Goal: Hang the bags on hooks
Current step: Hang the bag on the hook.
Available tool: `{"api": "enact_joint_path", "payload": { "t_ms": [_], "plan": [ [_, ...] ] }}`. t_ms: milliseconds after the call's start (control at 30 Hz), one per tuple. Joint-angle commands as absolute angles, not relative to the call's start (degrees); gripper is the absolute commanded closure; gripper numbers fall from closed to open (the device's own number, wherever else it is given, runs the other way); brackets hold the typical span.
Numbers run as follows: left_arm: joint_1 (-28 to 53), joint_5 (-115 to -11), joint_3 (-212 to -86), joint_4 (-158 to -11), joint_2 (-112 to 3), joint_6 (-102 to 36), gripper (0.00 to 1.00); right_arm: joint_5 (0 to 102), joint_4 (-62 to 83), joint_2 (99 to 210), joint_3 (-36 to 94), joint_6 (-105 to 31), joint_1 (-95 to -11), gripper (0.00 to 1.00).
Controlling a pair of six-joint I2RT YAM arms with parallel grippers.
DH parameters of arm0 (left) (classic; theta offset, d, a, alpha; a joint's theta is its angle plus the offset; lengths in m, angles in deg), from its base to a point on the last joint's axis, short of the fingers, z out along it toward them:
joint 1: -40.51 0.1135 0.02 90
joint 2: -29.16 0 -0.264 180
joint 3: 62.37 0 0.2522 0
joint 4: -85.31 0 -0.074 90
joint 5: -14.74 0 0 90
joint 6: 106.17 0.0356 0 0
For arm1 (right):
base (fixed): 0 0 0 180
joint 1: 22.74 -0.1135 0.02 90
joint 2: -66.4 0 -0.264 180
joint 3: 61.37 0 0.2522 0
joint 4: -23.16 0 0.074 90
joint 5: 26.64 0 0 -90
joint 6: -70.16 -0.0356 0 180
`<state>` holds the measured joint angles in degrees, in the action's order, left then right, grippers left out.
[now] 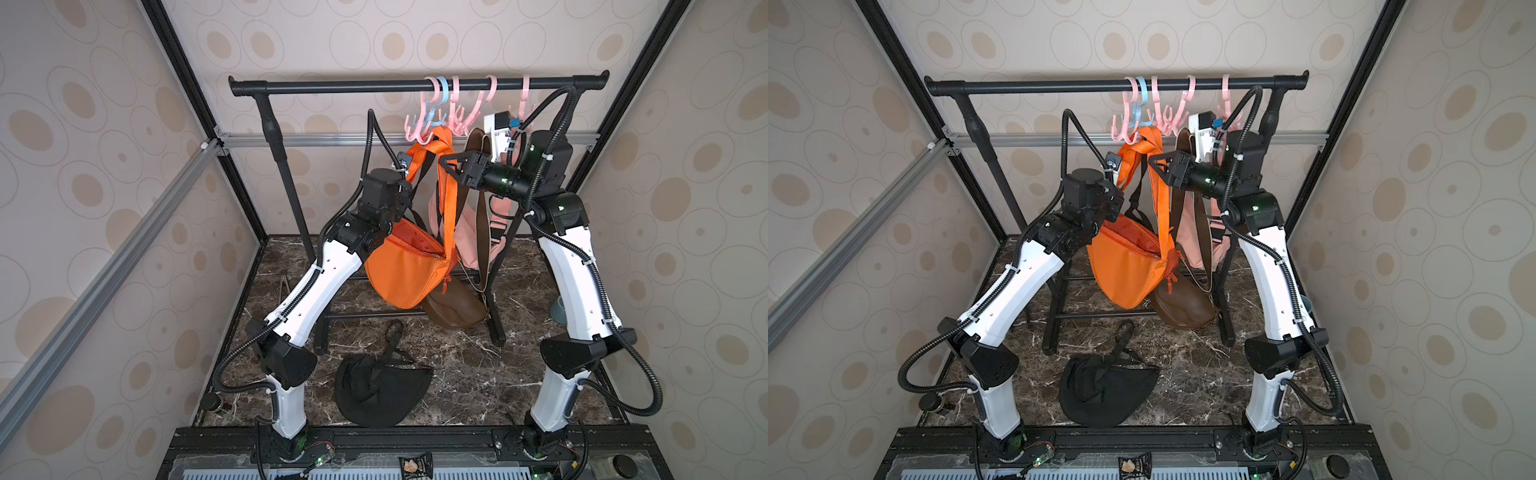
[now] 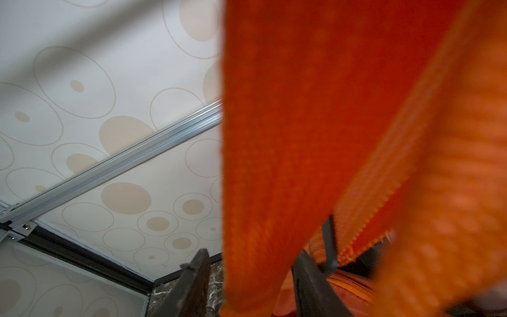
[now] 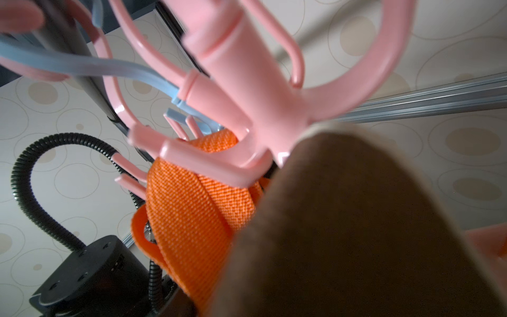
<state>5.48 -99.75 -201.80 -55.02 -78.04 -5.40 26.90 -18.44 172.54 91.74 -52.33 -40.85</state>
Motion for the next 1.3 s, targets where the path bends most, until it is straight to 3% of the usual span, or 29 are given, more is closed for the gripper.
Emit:
{"api": "enact_joint_path", "payload": {
  "t_ms": [0,100,167,367,633,833,1067,1267],
  "plan": [
    [5.6,-99.1,-201.5,-54.7,-74.8,-6.5,0.41,26.2,-18.6,169.5,90.3,-51.6,-41.7,0.48],
    [5.7,-98.8,-200.3,-55.2,-72.9,-7.3,0.21,26.4,-19.7,168.4,89.6,-50.7,-42.0,0.42],
    [5.6,-98.2,-198.0,-56.5,-70.7,-7.6,0.18,27.2,-20.0,167.1,87.8,-50.0,-42.0,0.37],
    [5.6,-98.5,-191.6,-59.6,-65.6,-8.0,0.0,28.9,-17.5,163.3,81.2,-49.9,-42.0,0.34],
    [5.6,-98.7,-184.8,-59.2,-60.5,-10.0,0.0,30.1,-15.4,157.8,74.6,-49.7,-42.6,0.3],
    [5.5,-96.5,-168.5,-65.4,-48.6,-13.7,0.0,35.9,-17.1,150.1,67.7,-44.6,-46.6,0.29],
    [5.6,-97.2,-148.6,-71.5,-34.6,-15.4,0.0,48.1,-9.9,138.6,44.2,-40.8,-62.7,0.29],
    [5.7,-101.8,-134.6,-73.7,-25.0,-15.6,0.0,54.9,-13.2,137.6,31.2,-34.2,-77.6,0.28]
  ]
}}
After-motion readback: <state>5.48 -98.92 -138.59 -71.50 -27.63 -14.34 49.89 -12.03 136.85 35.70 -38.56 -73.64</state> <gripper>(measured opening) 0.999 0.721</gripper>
